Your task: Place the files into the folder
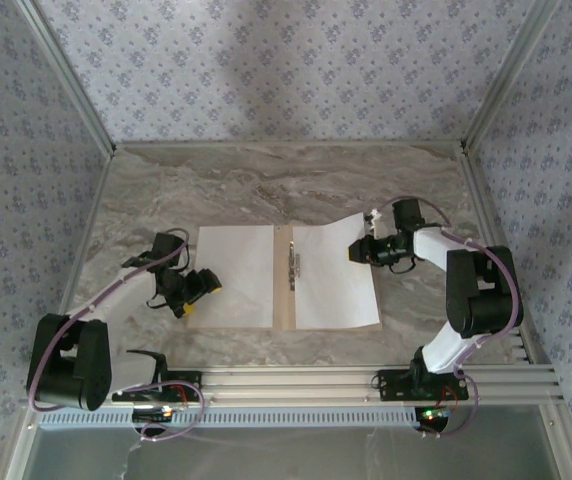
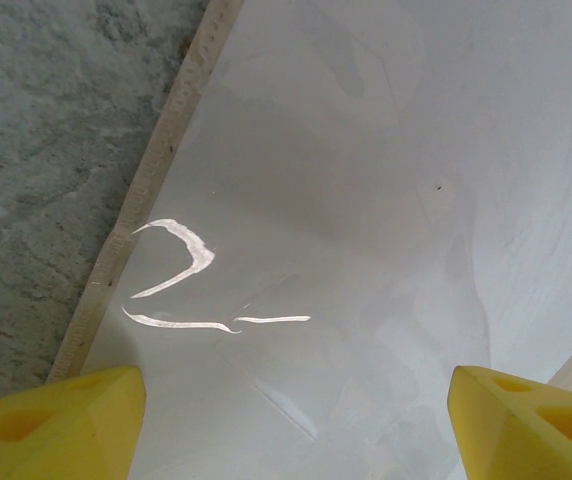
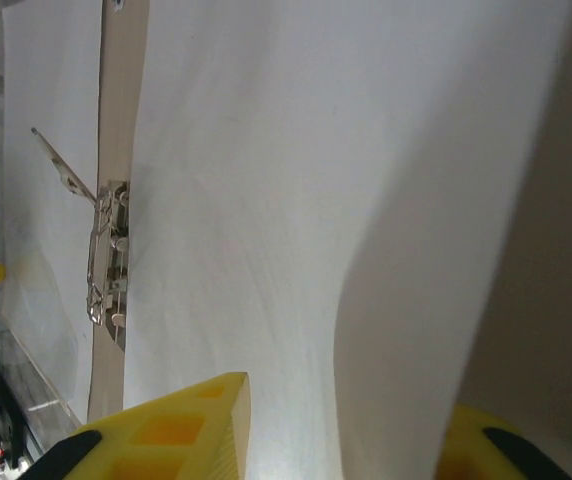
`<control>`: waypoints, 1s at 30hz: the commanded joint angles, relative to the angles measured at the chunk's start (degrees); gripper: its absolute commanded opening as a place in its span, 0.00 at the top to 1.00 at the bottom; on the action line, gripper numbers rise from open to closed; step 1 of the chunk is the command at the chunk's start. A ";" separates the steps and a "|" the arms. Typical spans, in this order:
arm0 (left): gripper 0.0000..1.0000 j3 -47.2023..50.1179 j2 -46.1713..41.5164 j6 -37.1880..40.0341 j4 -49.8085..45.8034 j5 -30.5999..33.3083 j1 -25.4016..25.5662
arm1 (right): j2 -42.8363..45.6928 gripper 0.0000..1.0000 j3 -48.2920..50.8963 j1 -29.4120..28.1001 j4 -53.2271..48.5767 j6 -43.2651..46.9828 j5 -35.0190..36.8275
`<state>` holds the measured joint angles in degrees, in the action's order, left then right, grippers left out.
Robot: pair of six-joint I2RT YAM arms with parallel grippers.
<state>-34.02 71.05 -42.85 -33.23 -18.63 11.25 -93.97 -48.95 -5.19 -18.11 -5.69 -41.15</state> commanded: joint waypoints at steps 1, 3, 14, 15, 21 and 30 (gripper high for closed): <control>0.21 0.18 0.24 0.87 -0.49 -0.70 -0.34 | -0.18 0.69 0.98 0.88 1.15 -1.77 0.72; 0.21 0.03 0.23 0.87 -0.67 -0.66 -0.35 | -0.28 0.69 1.33 1.19 1.62 -2.16 1.01; 0.21 -0.26 -0.12 0.64 -1.04 -0.70 -0.35 | -1.34 0.86 2.67 2.56 4.25 -3.72 1.04; 0.21 -0.34 -0.16 0.61 -1.04 -0.70 -0.33 | -1.38 0.86 2.62 2.69 4.23 -3.71 1.00; 0.21 -0.35 -0.21 0.63 -1.12 -0.70 -0.35 | -1.32 0.87 2.76 2.76 4.35 -4.19 1.68; 0.21 -0.28 -0.14 0.59 -0.95 -0.69 -0.35 | -1.63 0.88 2.90 3.09 4.73 -5.13 2.66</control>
<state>-34.02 71.05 -42.87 -33.23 -18.63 11.25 -94.67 -46.74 -2.72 -13.45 -9.82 -39.22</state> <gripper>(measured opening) 0.794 0.116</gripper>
